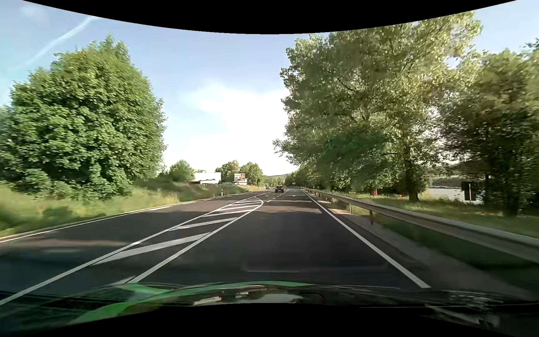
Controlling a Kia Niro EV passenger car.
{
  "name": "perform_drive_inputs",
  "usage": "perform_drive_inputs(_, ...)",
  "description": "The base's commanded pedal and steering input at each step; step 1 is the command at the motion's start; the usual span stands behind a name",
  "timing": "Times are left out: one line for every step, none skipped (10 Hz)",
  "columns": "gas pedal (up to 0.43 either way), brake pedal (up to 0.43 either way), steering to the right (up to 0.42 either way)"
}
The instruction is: Follow the waypoints while adhering to traffic rules and regulations
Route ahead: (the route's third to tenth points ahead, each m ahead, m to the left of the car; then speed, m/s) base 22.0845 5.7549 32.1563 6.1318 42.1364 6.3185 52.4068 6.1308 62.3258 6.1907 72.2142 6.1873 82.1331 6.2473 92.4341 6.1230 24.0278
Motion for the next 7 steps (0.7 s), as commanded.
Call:
perform_drive_inputs(0.37, 0.0, 0.006)
perform_drive_inputs(0.37, 0.0, 0.006)
perform_drive_inputs(0.37, 0.0, 0.006)
perform_drive_inputs(0.378, 0.0, 0.006)
perform_drive_inputs(0.378, 0.0, 0.006)
perform_drive_inputs(0.378, 0.0, 0.006)
perform_drive_inputs(0.37, 0.0, 0.006)
